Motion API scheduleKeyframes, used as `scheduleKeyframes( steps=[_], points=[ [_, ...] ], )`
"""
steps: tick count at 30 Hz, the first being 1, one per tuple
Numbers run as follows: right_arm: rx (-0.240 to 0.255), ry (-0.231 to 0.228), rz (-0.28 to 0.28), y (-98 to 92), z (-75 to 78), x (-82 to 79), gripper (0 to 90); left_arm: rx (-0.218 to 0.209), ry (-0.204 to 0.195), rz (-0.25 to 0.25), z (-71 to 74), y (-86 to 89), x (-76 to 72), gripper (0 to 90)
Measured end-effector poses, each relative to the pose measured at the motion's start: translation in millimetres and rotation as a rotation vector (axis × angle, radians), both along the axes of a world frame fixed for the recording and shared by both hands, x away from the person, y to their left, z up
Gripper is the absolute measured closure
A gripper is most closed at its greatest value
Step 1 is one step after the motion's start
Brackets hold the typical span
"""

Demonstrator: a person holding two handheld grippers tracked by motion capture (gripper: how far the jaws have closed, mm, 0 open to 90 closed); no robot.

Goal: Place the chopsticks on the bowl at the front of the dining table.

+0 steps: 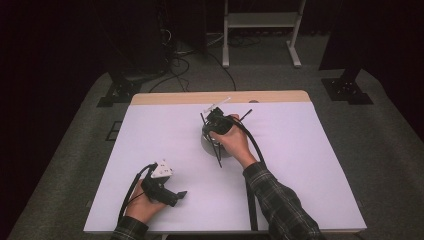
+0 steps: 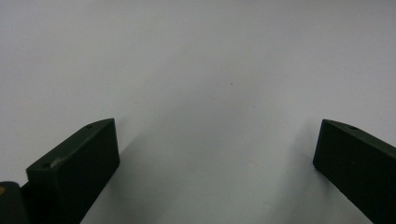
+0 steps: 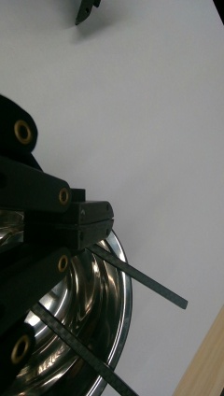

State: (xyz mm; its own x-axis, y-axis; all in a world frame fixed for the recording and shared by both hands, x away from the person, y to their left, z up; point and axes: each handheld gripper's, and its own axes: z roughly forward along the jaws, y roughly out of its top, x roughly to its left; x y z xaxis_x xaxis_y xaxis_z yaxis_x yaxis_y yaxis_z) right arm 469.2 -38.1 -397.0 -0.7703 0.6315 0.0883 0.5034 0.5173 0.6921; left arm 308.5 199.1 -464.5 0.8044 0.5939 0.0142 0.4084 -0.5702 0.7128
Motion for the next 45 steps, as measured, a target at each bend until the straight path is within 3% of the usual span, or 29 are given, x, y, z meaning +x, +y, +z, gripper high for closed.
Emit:
scheduleKeyframes(
  steps=[30, 39, 45],
  points=[
    [-0.017, 0.010, -0.052, -19.6, -3.4, 6.0, 89.7, 0.002, 0.000, -0.001, 0.1, 0.1, -0.1, 0.0],
    [0.026, -0.020, -0.046, -32.8, 6.3, -7.0, 89.7, 0.003, 0.001, -0.001, 0.1, 0.1, -0.1, 0.0],
    [0.042, -0.031, -0.030, -48.8, 9.8, -25.0, 89.7, 0.002, 0.004, 0.000, 0.3, 0.0, -0.2, 0.0]
  ],
)
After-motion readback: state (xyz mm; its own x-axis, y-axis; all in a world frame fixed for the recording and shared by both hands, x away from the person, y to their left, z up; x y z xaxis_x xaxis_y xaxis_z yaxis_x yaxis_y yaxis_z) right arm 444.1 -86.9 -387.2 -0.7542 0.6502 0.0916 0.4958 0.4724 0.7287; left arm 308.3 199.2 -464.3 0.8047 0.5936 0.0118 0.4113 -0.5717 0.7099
